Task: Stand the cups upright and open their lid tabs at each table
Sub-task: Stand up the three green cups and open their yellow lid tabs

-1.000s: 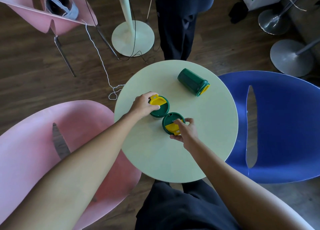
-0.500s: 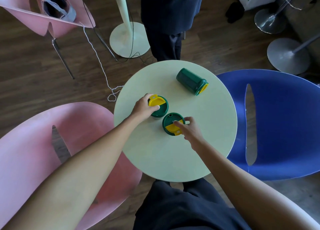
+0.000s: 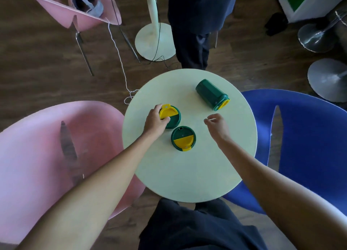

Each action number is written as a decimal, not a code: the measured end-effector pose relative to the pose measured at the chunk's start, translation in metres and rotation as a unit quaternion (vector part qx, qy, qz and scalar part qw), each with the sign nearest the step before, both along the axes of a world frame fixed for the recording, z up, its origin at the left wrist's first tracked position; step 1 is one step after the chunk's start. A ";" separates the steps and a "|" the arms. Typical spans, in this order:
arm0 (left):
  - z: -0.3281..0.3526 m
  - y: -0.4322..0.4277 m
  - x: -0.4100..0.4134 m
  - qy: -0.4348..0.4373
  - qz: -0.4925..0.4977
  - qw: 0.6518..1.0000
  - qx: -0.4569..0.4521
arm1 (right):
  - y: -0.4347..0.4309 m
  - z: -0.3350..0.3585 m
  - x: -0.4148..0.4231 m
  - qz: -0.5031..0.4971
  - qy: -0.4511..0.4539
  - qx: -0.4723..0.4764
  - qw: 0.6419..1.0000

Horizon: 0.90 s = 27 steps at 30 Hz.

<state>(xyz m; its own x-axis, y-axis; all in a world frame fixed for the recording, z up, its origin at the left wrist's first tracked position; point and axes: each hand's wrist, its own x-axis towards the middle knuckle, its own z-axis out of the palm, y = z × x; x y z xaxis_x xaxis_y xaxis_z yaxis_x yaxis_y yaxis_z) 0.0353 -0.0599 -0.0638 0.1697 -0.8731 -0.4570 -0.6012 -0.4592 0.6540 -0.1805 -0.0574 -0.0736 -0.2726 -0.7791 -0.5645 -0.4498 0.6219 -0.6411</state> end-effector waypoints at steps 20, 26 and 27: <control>-0.003 0.001 -0.008 0.068 0.151 0.986 0.024 | -0.140 -0.030 -0.041 0.297 0.238 0.080 0.921; -0.003 0.001 -0.007 0.080 0.153 0.985 0.022 | -0.133 -0.042 -0.038 0.312 0.263 0.112 0.906; -0.002 0.001 -0.008 0.081 0.152 0.985 0.022 | -0.132 -0.042 -0.039 0.310 0.261 0.108 0.908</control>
